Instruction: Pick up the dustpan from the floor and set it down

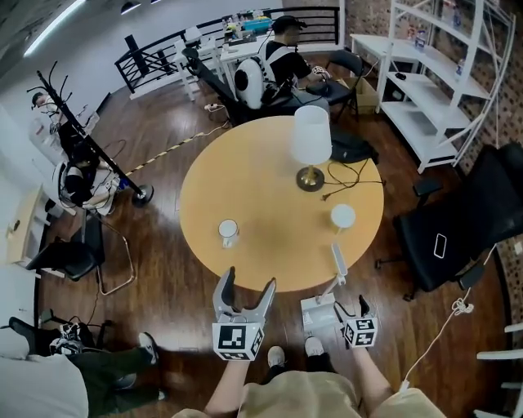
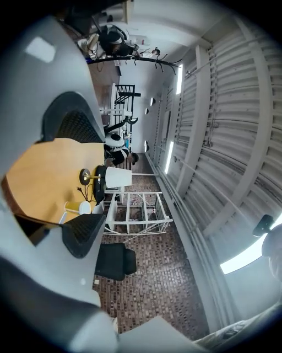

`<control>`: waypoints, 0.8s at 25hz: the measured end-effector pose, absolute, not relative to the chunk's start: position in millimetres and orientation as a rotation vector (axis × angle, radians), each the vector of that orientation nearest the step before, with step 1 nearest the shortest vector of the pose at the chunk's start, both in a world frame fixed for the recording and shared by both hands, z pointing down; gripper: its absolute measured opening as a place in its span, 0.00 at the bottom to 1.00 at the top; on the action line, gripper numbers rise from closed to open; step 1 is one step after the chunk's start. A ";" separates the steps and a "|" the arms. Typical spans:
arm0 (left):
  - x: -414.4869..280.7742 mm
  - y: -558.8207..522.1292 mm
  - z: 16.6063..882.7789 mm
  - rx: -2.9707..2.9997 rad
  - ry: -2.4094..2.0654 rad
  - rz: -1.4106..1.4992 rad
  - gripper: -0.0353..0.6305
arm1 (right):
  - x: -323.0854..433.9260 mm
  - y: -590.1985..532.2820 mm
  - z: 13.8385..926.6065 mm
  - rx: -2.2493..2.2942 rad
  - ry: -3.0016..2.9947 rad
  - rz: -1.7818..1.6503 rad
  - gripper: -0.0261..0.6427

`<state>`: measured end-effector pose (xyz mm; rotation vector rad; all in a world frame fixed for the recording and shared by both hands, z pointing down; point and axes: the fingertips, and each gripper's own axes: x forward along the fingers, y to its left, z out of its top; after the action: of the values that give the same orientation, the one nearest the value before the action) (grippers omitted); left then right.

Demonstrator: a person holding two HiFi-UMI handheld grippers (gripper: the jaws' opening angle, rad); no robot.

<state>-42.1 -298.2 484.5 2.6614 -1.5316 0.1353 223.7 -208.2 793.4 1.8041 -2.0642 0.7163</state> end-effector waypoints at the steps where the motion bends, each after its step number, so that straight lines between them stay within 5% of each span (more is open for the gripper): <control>1: -41.0 -301.4 490.9 2.650 -1.531 0.150 0.65 | 222.4 -213.7 811.6 1.773 -2.049 0.773 0.64; 14: -52.4 -302.3 563.0 2.470 -1.580 0.332 0.65 | 213.3 -279.1 947.6 1.604 -1.916 1.146 0.51; 20: -61.4 -296.6 563.6 2.414 -1.624 0.347 0.65 | 221.1 -303.0 959.8 1.620 -1.906 1.062 0.23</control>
<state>-61.4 -296.6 563.6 2.4145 -1.6240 0.3470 221.1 -303.0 959.8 1.6199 -1.9064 1.0616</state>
